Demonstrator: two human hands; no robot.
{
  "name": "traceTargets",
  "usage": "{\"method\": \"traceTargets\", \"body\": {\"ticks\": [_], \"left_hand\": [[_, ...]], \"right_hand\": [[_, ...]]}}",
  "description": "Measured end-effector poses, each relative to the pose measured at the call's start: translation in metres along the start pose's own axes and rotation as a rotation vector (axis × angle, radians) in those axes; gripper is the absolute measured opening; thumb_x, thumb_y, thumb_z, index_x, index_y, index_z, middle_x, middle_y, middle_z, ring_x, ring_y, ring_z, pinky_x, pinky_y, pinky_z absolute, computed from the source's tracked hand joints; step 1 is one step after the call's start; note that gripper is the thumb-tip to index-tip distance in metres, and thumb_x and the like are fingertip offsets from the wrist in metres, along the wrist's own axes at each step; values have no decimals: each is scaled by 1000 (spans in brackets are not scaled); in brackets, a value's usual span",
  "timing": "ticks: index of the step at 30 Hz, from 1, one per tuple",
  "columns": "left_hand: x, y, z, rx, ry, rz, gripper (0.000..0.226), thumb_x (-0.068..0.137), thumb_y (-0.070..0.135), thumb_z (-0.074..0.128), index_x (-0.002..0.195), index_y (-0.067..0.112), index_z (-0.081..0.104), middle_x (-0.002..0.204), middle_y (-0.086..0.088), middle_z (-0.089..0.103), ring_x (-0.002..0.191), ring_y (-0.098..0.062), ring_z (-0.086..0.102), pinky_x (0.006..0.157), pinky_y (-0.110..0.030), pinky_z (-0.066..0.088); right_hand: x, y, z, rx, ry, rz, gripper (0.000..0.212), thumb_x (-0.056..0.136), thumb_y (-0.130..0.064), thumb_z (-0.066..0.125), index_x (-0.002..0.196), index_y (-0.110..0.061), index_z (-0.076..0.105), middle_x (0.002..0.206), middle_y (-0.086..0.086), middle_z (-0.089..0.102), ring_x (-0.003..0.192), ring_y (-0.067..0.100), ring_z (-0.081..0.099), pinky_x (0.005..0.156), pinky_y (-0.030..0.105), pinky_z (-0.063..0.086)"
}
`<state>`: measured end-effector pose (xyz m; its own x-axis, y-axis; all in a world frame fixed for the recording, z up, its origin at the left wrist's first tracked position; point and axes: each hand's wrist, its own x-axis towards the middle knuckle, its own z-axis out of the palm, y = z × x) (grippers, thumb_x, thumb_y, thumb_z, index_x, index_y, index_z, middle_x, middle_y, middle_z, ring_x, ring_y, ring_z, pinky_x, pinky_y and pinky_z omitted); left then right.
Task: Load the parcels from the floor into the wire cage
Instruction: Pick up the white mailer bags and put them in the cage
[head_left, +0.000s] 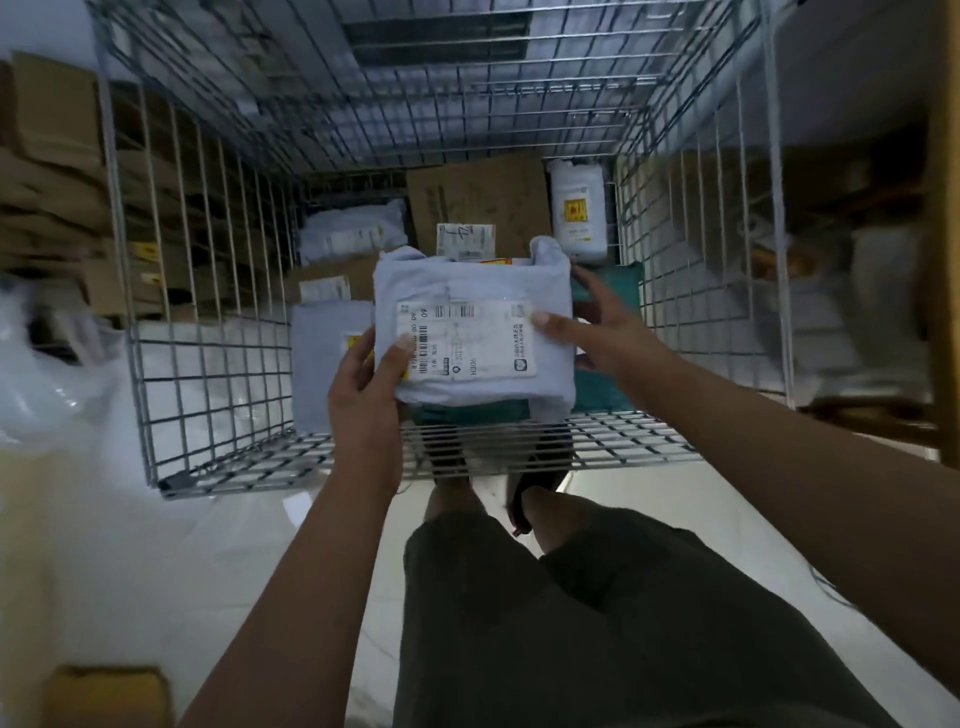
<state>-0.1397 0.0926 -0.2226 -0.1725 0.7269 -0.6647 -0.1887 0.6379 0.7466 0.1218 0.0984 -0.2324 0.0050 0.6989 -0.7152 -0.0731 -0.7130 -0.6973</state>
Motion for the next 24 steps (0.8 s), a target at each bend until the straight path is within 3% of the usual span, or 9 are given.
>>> {"method": "traceTargets", "body": {"ticks": [3, 5, 7, 11, 14, 18, 21, 24], "left_hand": [[46, -6, -4, -32, 67, -26, 41, 93, 24, 76, 132, 15, 68, 123, -7, 74, 113, -29, 71, 94, -45, 58], [80, -7, -11, -20, 76, -39, 38, 96, 23, 72, 133, 14, 68, 122, -6, 75, 112, -27, 72, 90, -42, 59], [121, -5, -24, 14, 55, -41, 36, 100, 23, 67, 134, 16, 66, 124, -6, 74, 113, -27, 71, 91, -43, 60], [208, 9, -57, 168, -19, 3, 41, 96, 26, 73, 135, 20, 66, 124, -2, 74, 113, -23, 71, 89, -39, 61], [280, 17, -76, 293, -18, 52, 39, 94, 30, 75, 131, 18, 69, 120, -4, 75, 109, -25, 72, 89, -46, 62], [371, 18, -84, 366, 4, 76, 37, 97, 29, 72, 130, 14, 68, 117, -2, 74, 104, -17, 73, 86, -32, 62], [426, 13, -87, 419, 34, 93, 36, 95, 32, 74, 127, 18, 69, 111, 4, 72, 100, -13, 71, 90, -35, 61], [470, 6, -92, 505, 52, 101, 46, 87, 50, 75, 125, 24, 70, 112, 8, 74, 102, -14, 72, 94, -44, 60]], "right_hand": [[41, 9, 25, 0, 61, -38, 75, 80, -35, 86, 146, -22, 53, 129, -3, 68, 112, 12, 69, 83, 29, 61], [69, 12, 46, -43, 74, -56, 53, 87, -29, 81, 136, -18, 64, 123, -3, 73, 108, 13, 71, 84, 29, 61], [105, 14, 69, -103, 103, -52, 46, 90, -29, 78, 132, -17, 66, 119, -1, 74, 103, 14, 73, 85, 31, 62], [190, 13, 120, -220, 125, -69, 50, 90, -39, 77, 134, -19, 66, 123, -1, 72, 104, 19, 72, 93, 43, 60], [257, 6, 152, -297, 133, -104, 50, 93, -35, 74, 138, -17, 62, 129, 5, 69, 112, 25, 67, 99, 45, 56], [336, -5, 179, -394, 137, -110, 50, 94, -38, 72, 138, -16, 62, 130, 4, 68, 113, 21, 65, 97, 35, 54], [385, -6, 192, -409, 133, -105, 50, 95, -34, 72, 138, -12, 61, 130, 5, 67, 108, 17, 64, 86, 26, 51], [424, -6, 202, -472, 129, -121, 47, 97, -31, 69, 139, -12, 59, 128, 5, 66, 102, 13, 60, 82, 23, 47]]}}
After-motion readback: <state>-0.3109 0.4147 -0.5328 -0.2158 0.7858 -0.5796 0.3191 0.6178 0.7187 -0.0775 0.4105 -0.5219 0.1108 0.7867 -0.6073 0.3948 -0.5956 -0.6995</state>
